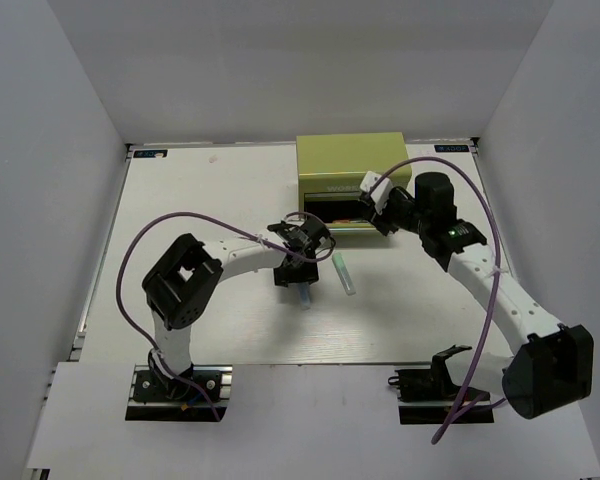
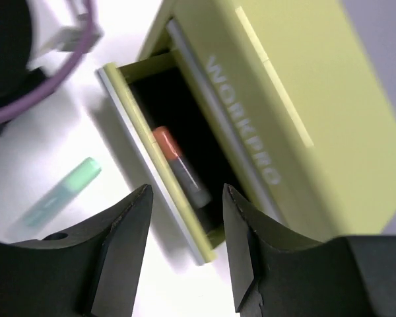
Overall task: Sort the stationery into containers
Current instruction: Place the pen in the drawer, then pick up the pen from the center of the board.
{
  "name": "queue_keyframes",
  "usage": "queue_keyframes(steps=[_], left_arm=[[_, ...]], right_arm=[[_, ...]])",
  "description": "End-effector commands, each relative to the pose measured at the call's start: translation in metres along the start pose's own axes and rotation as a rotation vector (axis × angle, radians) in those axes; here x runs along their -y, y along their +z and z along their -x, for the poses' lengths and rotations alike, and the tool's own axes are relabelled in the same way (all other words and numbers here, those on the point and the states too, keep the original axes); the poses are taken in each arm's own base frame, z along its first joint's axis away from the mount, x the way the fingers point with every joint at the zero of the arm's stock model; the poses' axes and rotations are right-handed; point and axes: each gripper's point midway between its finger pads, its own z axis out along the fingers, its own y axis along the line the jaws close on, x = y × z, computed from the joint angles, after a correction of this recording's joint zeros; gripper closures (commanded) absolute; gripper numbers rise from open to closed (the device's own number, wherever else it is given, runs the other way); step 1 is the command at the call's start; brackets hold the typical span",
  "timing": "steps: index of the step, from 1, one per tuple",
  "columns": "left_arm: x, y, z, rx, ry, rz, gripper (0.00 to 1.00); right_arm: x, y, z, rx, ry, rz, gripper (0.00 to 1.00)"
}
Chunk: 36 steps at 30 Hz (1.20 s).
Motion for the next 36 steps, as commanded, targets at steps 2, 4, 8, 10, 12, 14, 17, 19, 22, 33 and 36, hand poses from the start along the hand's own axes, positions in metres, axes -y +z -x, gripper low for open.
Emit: queue_keyframes(steps=[2,4,8,10,12,14,17,19,22,33,36], left_arm=[[0.0,0.009,0.002,0.004,-0.028,0.055,0.36],[0.001,0.012,-0.003,-0.009,-0.014,0.068,0.44],[-0.011,0.014,-0.024,-0.049,0.016,0.098,0.52],[-0.021,0.014,-0.031,-0.064,0.023,0.118,0.6],[-0.032,0.011,-0.043,-0.078,0.038,0.133,0.66],[-0.044,0.009,-0.055,-0.093,0.053,0.15,0.76],[-0.036,-0.01,-0.048,-0.019,0.075,0.061,0.86],[-0.011,-0.04,-0.02,0.092,0.087,-0.084,0.86],[0.028,-0.089,0.025,0.282,0.158,-0.294,0.87],[0.107,-0.17,0.128,0.803,0.691,-0.511,0.96],[0.123,-0.18,0.152,0.934,0.747,-0.516,0.96]], right_arm=[[-0.022,-0.004,-0.008,0.017,0.119,0.042,0.47],[-0.021,-0.007,-0.007,0.022,0.14,0.037,0.47],[-0.024,-0.012,-0.008,0.029,0.159,0.038,0.47],[-0.025,-0.014,-0.008,0.033,0.178,0.04,0.47],[-0.03,-0.014,-0.011,0.031,0.195,0.048,0.47],[-0.034,-0.015,-0.015,0.024,0.21,0.06,0.45],[-0.049,-0.018,-0.024,0.003,0.24,0.104,0.32],[-0.059,-0.021,-0.027,0.001,0.254,0.129,0.26],[-0.068,-0.026,-0.03,0.016,0.275,0.133,0.25],[-0.065,-0.044,-0.035,0.025,0.348,0.041,0.97],[-0.067,-0.048,-0.04,0.02,0.367,0.021,1.0]])
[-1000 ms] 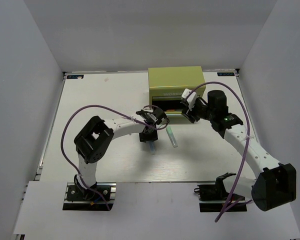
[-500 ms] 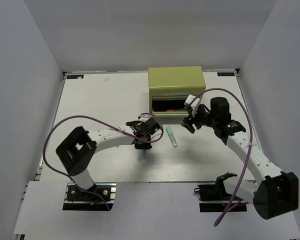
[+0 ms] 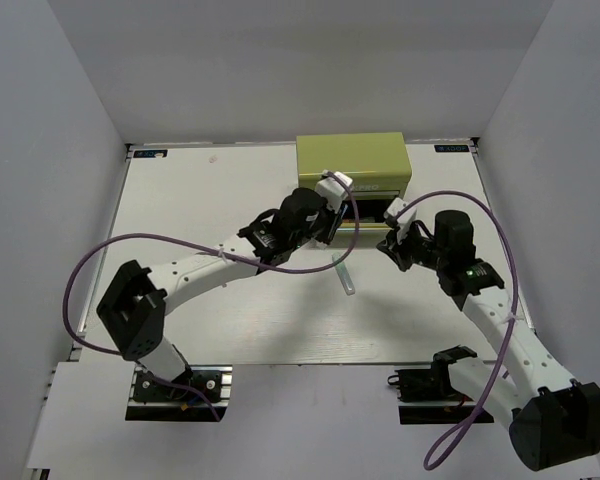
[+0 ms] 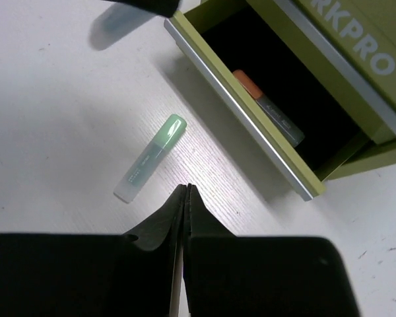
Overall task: Sort the stationery into containers
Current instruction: Pick up the pen from the center of the board, then place the pen in the drawer.
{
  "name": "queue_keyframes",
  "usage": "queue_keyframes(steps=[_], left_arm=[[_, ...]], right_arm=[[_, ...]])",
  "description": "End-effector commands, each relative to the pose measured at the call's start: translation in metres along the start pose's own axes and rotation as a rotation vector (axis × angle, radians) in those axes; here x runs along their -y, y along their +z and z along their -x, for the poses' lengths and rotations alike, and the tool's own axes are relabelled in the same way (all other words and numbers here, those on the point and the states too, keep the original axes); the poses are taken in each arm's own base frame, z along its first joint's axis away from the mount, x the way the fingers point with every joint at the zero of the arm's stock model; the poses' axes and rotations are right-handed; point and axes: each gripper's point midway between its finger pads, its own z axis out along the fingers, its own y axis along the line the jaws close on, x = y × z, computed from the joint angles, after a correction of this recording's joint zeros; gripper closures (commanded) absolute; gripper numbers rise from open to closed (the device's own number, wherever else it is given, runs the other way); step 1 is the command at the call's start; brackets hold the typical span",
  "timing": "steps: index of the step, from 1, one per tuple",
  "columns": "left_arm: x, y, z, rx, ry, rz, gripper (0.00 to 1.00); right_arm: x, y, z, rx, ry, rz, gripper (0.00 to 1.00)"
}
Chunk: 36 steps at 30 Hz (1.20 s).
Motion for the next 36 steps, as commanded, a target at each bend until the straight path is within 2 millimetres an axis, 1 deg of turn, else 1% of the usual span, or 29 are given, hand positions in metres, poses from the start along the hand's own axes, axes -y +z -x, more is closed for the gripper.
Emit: queue_keyframes(steps=[1,2,3,4,5,6,7,8,9,10,11,12,13,15,17,19,20,22,24,25,26,28,29,30,31,32,33,35,36], left_arm=[[-0.001,0.015,0.05,0.188,0.263,-0.028,0.96],[0.002,0.024,0.058,0.227,0.294,-0.035,0.96],[0.004,0.027,0.068,0.257,0.321,-0.039,0.96],[-0.002,0.032,0.072,0.27,0.371,-0.022,0.96],[0.001,0.035,0.086,0.309,0.385,-0.025,0.96],[0.002,0.047,0.079,0.29,0.402,-0.025,0.96],[-0.004,0.052,0.081,0.29,0.421,-0.011,0.96],[-0.005,0.055,0.092,0.318,0.427,0.004,0.96],[-0.004,0.059,0.093,0.324,0.437,0.006,0.95],[-0.006,0.068,0.084,0.31,0.437,0.018,0.95],[-0.008,0.072,0.086,0.317,0.447,0.031,0.95],[-0.019,0.075,0.089,0.331,0.436,0.077,0.94],[-0.02,0.079,0.086,0.329,0.434,0.088,0.94],[-0.023,0.093,0.071,0.295,0.437,0.101,0.92],[-0.026,0.1,0.065,0.279,0.436,0.121,0.91],[-0.028,0.104,0.06,0.272,0.436,0.131,0.89],[-0.032,0.105,0.059,0.273,0.431,0.153,0.84],[-0.034,0.105,0.056,0.28,0.427,0.166,0.8],[-0.036,0.105,0.059,0.288,0.423,0.18,0.65],[-0.036,0.105,0.059,0.289,0.423,0.18,0.52],[-0.036,0.105,0.059,0.289,0.423,0.18,0.45],[-0.037,0.104,0.063,0.296,0.41,0.192,0.38],[-0.037,0.099,0.069,0.31,0.397,0.192,0.35],[-0.037,0.095,0.077,0.33,0.393,0.194,0.33],[-0.032,0.09,0.082,0.342,0.381,0.196,0.28],[-0.034,0.085,0.088,0.352,0.375,0.209,0.22],[-0.026,0.074,0.102,0.386,0.359,0.199,0.2],[-0.024,0.059,0.112,0.387,0.322,0.18,0.11],[-0.023,0.053,0.109,0.379,0.256,0.165,0.08]], right_arm=[[0.003,-0.006,0.002,0.024,0.026,-0.038,1.0],[0.001,-0.006,-0.003,0.016,0.031,-0.036,1.0],[0.001,-0.007,-0.004,0.014,0.032,-0.045,1.0],[0.002,-0.009,-0.004,0.017,0.029,-0.052,1.0],[0.002,-0.01,-0.007,0.012,0.035,-0.055,1.0],[0.003,-0.012,-0.006,0.016,0.028,-0.067,1.0],[0.003,-0.012,-0.009,0.009,0.035,-0.07,1.0],[0.003,-0.012,-0.013,0.001,0.042,-0.071,1.0],[0.003,-0.014,-0.011,0.009,0.036,-0.076,1.0],[0.003,-0.015,-0.011,0.01,0.039,-0.077,1.0],[0.004,-0.015,-0.013,0.006,0.042,-0.083,1.0],[0.004,-0.016,-0.012,0.01,0.041,-0.084,1.0],[0.003,-0.016,-0.014,0.01,0.043,-0.082,1.0],[0.004,-0.018,-0.015,0.006,0.048,-0.09,0.99],[0.002,-0.018,-0.017,0.005,0.052,-0.088,0.96],[0.004,-0.019,-0.016,0.008,0.052,-0.097,0.96],[0.003,-0.019,-0.02,0.0,0.059,-0.093,0.94],[0.003,-0.019,-0.02,0.005,0.06,-0.097,0.94],[0.002,-0.018,-0.025,-0.004,0.072,-0.092,0.91],[0.002,-0.019,-0.025,-0.004,0.07,-0.094,0.9],[0.001,-0.018,-0.026,-0.005,0.07,-0.09,0.85],[0.0,-0.017,-0.028,-0.01,0.071,-0.082,0.73],[-0.004,-0.016,-0.03,-0.013,0.067,-0.059,0.6],[-0.003,-0.015,-0.03,-0.013,0.067,-0.055,0.55],[-0.006,-0.015,-0.031,-0.018,0.071,-0.041,0.52],[-0.011,-0.013,-0.03,-0.011,0.066,0.0,0.47],[-0.015,-0.012,-0.031,-0.014,0.071,0.018,0.45],[-0.022,-0.008,-0.032,-0.012,0.075,0.073,0.43],[-0.024,-0.007,-0.033,-0.013,0.075,0.087,0.43]])
